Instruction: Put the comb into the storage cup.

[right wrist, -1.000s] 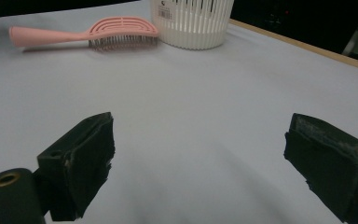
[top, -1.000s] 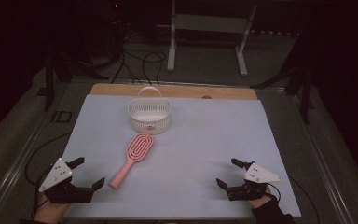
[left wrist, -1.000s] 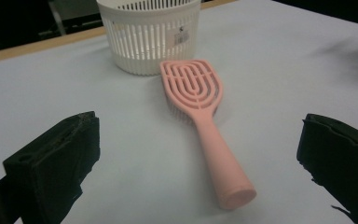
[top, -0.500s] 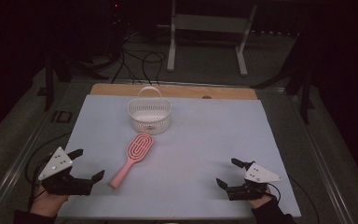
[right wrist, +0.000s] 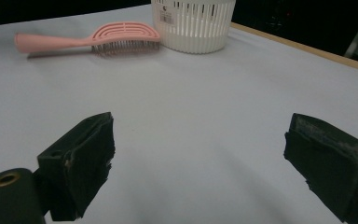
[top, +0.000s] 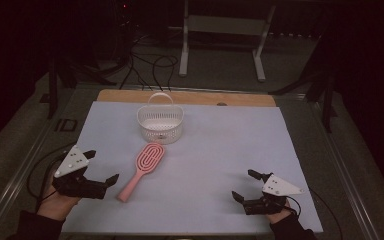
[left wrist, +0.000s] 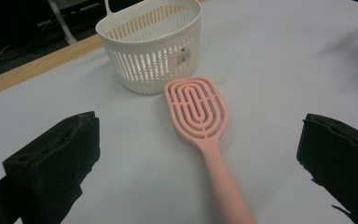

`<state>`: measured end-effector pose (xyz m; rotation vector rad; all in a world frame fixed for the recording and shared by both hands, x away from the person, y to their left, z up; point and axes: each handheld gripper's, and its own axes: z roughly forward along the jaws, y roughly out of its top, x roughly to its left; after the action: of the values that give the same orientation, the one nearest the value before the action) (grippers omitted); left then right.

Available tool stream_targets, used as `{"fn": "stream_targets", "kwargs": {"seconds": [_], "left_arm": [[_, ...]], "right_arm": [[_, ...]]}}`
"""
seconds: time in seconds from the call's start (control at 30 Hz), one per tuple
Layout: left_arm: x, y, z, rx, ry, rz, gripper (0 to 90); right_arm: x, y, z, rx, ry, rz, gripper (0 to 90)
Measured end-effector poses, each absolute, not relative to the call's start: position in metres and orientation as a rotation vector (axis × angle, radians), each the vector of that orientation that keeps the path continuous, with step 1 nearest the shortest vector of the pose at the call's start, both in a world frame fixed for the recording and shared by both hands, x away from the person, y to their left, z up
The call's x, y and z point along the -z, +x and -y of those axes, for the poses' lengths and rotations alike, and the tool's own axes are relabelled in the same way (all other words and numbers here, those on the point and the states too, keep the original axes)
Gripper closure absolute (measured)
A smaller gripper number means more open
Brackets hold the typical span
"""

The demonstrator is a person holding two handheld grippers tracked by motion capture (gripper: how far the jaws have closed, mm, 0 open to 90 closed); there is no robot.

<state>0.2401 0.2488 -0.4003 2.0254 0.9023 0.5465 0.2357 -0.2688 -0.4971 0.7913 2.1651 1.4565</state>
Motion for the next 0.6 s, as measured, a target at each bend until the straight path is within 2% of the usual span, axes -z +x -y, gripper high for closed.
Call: {"fn": "stream_targets", "kwargs": {"seconds": [0.6], "left_arm": [[0.399, 0.263, -0.217, -0.517, 2.149, -0.951, 0.0]], "right_arm": [[0.497, 0.236, 0.269, -1.468, 0.798, -2.166, 8.1]]}}
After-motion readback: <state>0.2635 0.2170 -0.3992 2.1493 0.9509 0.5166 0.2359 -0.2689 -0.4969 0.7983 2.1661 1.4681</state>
